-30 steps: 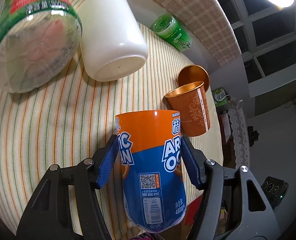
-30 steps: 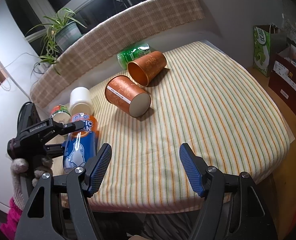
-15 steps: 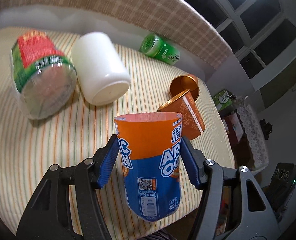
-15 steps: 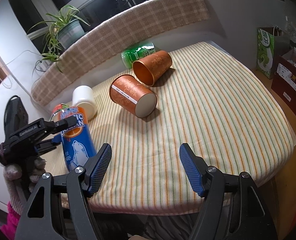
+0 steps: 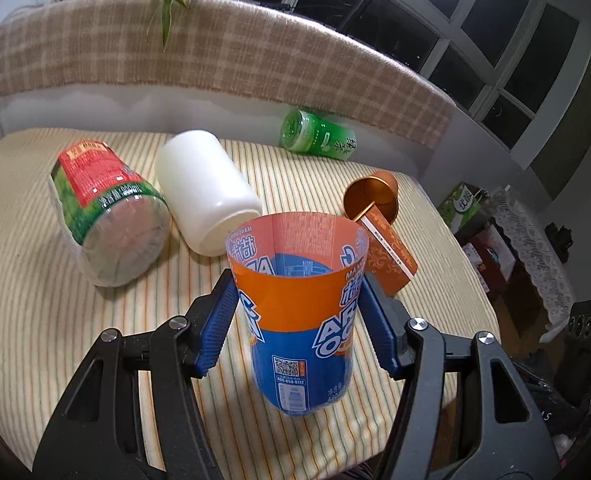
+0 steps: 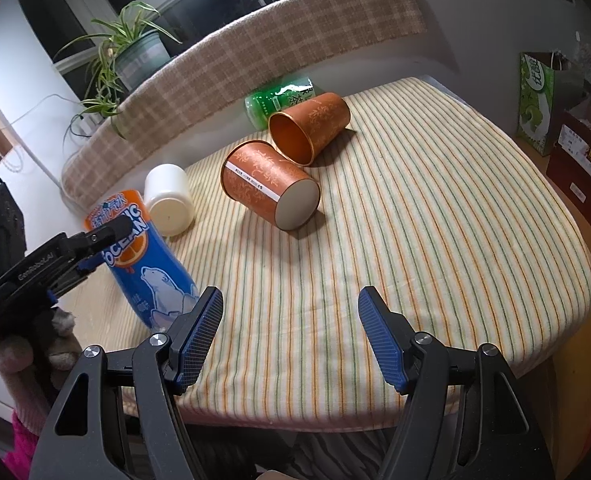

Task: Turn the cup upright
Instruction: 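Rotate the bottle upright with the left gripper, cap end up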

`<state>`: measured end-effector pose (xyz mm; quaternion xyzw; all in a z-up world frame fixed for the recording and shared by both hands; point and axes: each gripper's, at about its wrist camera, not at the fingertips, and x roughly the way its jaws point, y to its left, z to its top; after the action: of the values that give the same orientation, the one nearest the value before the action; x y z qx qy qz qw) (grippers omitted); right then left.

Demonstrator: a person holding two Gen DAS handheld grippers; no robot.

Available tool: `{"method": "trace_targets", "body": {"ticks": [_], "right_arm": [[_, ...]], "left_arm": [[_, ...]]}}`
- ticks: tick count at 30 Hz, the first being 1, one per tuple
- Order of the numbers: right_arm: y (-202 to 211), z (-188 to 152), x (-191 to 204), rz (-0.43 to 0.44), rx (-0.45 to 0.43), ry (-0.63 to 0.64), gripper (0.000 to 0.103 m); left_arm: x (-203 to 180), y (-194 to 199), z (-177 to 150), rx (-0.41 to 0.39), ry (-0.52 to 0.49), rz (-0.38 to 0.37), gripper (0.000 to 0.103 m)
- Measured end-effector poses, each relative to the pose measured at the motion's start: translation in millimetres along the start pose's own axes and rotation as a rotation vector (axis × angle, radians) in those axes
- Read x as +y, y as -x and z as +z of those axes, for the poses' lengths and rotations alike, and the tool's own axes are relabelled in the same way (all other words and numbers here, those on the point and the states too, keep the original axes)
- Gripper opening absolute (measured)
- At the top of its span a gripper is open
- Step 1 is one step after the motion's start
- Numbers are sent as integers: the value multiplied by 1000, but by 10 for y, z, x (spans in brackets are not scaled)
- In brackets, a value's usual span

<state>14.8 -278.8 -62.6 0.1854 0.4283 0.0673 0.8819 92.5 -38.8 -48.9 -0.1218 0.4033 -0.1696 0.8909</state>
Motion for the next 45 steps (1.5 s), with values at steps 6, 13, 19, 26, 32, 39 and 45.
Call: {"method": "trace_targets", "body": {"ticks": [6, 13, 19, 26, 32, 39, 45], "right_arm": [[-18, -1, -16, -2, 3, -6, 70], [-20, 1, -30, -8, 4, -9, 70], [-22, 5, -45, -10, 5, -13, 70], [-26, 3, -50, -9, 8, -17, 70], [-23, -4, -46, -9, 8, -16, 70], [-25, -9, -37, -9, 7, -15, 70], [-33, -22, -28, -9, 9, -15, 70]], "left_arm": [[-47, 17, 15, -28, -39, 27, 62], [-126, -48, 38, -52, -89, 67, 62], [-171, -69, 25, -66, -117, 86, 62], [-227, -77, -5, -75, -153, 99, 62], [-267, -65, -38, -81, -173, 104, 62], [-291, -69, -55, -75, -176, 91, 64], [-245, -133, -94, -36, -144, 62, 65]]}}
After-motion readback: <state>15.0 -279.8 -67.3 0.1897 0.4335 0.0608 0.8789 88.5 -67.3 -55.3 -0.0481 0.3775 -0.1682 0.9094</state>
